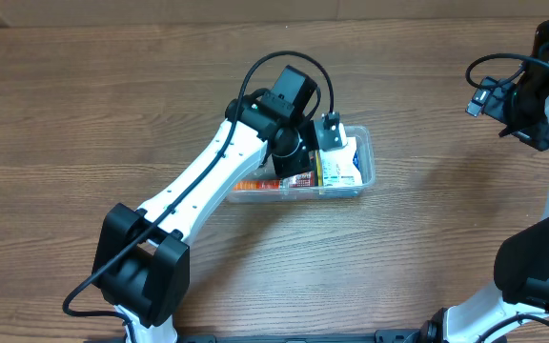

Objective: Pack container
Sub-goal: 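Lower the orange tube flat into the container beside the bottle, then open the left gripper and withdraw it toward the front left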

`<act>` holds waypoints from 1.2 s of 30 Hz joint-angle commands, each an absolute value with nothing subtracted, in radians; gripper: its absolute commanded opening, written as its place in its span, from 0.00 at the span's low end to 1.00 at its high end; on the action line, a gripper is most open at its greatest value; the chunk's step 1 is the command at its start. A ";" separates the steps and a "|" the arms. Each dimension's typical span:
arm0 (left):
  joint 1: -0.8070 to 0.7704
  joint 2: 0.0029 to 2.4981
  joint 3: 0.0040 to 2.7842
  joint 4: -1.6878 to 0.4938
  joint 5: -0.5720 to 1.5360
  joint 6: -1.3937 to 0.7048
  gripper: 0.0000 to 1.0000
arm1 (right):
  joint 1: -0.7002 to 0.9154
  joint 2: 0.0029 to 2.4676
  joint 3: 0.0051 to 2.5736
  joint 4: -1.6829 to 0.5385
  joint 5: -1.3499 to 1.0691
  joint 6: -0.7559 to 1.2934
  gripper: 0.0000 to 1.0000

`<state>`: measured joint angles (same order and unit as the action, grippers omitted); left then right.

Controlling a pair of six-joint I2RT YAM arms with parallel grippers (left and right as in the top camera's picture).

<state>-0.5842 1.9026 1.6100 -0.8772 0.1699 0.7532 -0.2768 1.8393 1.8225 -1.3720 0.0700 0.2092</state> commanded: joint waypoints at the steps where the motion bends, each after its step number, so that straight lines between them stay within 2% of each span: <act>1: -0.596 1.909 1.694 -0.923 0.146 0.611 0.79 | -0.276 1.806 1.847 -1.367 0.077 0.209 1.00; 2: -0.596 1.909 1.702 -0.936 0.146 0.594 0.86 | -0.276 1.806 1.847 -1.367 0.077 0.209 1.00; 6: -0.599 1.905 1.707 -0.980 0.146 0.591 0.83 | -0.276 1.806 1.847 -1.367 0.077 0.209 1.00; 7: -0.603 1.898 1.726 -0.992 0.146 0.549 0.86 | -0.276 1.806 1.847 -1.367 0.077 0.209 1.00; 9: -0.604 1.882 1.785 -1.018 0.146 0.461 1.00 | -0.276 1.806 1.847 -1.367 0.077 0.209 1.00; 13: -0.591 1.790 1.953 -1.060 0.111 0.314 1.00 | -0.276 1.806 1.847 -1.367 0.077 0.209 1.00; 18: -0.590 1.671 1.980 -1.073 0.074 0.310 1.00 | -0.276 1.806 1.847 -1.367 0.077 0.209 1.00; 20: -0.589 1.666 1.980 -1.124 0.030 0.310 1.00 | -0.276 1.806 1.847 -1.367 0.077 0.209 1.00; 23: -0.584 1.666 1.980 -1.311 -0.068 0.249 1.00 | -0.276 1.806 1.847 -1.367 0.077 0.209 1.00; 25: -0.542 1.659 1.980 -1.343 -0.081 0.144 1.00 | -0.276 1.806 1.847 -1.367 0.077 0.209 1.00; 29: -0.393 1.621 1.980 -1.312 0.065 0.141 1.00 | -0.276 1.806 1.847 -1.367 0.077 0.209 1.00; 32: -0.215 1.561 1.964 -1.276 0.198 0.144 1.00 | -0.276 1.806 1.847 -1.367 0.077 0.209 1.00; 36: -0.060 1.416 1.824 -1.181 0.289 0.203 1.00 | -0.276 1.806 1.847 -1.367 0.077 0.209 1.00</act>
<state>-0.1181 1.5414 1.9175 -1.2404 0.1791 0.1680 -0.2768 1.8393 1.8225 -1.3716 0.0696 0.2089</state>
